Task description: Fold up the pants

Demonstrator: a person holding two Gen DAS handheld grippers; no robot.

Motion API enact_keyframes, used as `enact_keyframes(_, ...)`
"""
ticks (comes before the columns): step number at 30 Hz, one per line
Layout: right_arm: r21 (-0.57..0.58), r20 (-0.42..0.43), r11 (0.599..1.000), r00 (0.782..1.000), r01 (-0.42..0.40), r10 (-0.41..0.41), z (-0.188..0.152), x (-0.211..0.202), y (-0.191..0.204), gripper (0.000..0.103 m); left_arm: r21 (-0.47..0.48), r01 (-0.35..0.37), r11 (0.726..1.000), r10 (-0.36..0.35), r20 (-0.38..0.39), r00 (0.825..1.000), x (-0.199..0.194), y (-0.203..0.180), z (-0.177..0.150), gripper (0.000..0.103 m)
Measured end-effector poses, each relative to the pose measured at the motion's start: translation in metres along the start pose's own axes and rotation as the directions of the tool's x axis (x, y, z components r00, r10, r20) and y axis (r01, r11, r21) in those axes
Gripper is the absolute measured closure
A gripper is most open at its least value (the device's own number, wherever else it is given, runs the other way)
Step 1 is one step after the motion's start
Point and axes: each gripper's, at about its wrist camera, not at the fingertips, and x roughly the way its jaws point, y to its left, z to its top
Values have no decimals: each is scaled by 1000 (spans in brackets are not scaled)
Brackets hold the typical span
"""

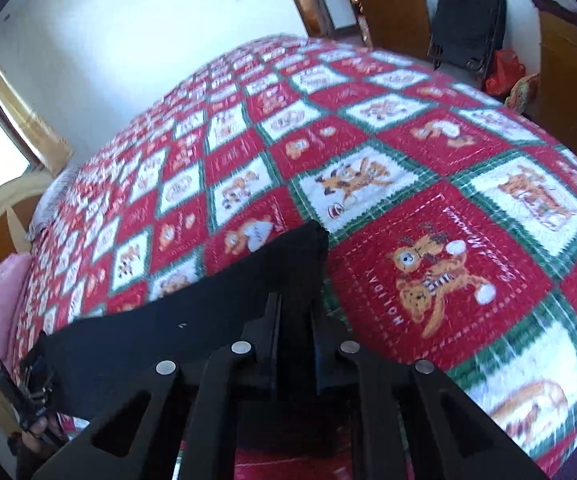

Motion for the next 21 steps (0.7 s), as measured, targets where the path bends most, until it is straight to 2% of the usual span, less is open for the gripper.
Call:
enact_keyframes(6,-100,76,995,997,-2,10,-6,-37,62,91,-31,41,999,-40,31,999,-19,1,0,0)
enact_keyframes(12,-240,113,969,993,53,-27,-23,-52,150,92,-55,73,996,-70,52,996,-30,5,0,0)
enact_keyframes(16,-325,85,946,996,-3,33,-40,-42,209,92,-67,91,994,-87,62,994,-35,11,-3,0)
enact_keyframes(21,-434,18,899,997,-61,77,-73,-3,282,92,-92,96,991,-89,79,993,-41,23,-9,0)
